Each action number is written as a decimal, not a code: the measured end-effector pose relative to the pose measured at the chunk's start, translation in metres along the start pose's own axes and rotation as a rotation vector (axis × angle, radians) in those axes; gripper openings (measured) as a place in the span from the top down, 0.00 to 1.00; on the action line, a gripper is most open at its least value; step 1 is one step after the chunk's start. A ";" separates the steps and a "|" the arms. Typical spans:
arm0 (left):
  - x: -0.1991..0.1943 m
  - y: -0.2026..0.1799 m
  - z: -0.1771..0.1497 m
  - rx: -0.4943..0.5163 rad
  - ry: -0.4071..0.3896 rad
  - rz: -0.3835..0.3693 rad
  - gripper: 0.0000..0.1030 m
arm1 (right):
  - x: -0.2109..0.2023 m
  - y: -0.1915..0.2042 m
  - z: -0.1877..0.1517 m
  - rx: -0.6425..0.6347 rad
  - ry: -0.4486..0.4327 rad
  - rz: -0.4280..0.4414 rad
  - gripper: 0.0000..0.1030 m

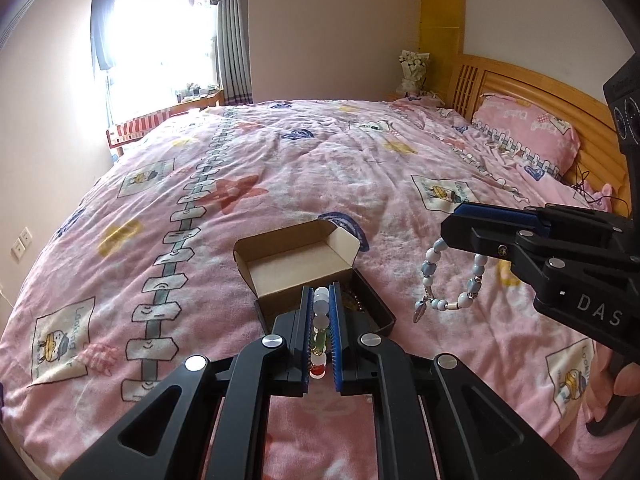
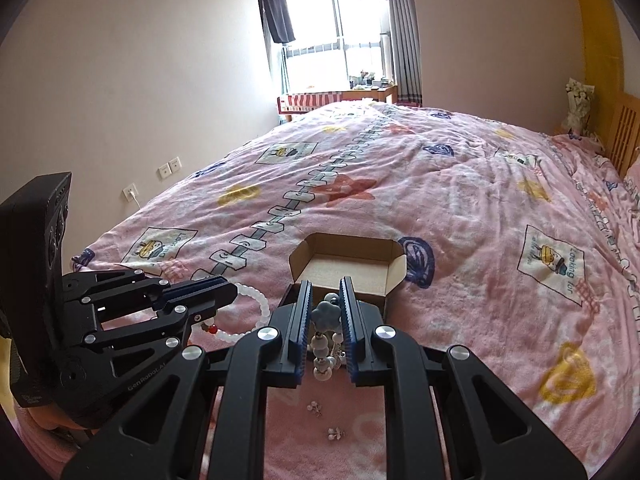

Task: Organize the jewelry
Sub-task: 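Open the left tool over the box while the right tool releases the light-blue bracelet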

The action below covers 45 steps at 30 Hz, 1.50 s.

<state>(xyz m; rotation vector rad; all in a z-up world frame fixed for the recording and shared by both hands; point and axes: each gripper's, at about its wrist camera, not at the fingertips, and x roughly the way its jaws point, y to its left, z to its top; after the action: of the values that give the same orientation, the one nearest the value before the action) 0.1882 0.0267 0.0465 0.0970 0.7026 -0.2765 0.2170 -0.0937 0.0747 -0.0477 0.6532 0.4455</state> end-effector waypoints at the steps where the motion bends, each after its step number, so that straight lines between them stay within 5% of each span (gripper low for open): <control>1: 0.004 0.002 0.002 -0.004 0.001 0.000 0.91 | 0.005 -0.002 0.004 0.004 -0.002 0.002 0.85; 21: 0.060 0.023 0.021 -0.054 0.034 -0.022 0.90 | 0.081 -0.028 0.022 0.076 0.036 0.049 0.84; 22: 0.060 0.023 0.020 -0.053 0.038 -0.020 0.87 | 0.081 -0.029 0.022 0.080 0.035 0.048 0.83; 24: 0.060 0.024 0.019 -0.053 0.036 -0.012 0.61 | 0.078 -0.032 0.021 0.087 0.034 0.044 0.83; 27: 0.053 0.024 0.016 -0.058 0.019 -0.006 0.54 | 0.071 -0.033 0.018 0.087 0.032 0.039 0.83; 45: 0.016 0.010 -0.026 -0.071 0.078 -0.033 0.54 | 0.020 -0.031 -0.069 0.122 0.098 0.031 0.77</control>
<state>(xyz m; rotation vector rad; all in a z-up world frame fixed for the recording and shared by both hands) 0.1867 0.0373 0.0164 0.0284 0.7909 -0.2800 0.2038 -0.1264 0.0051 0.0569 0.7768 0.4340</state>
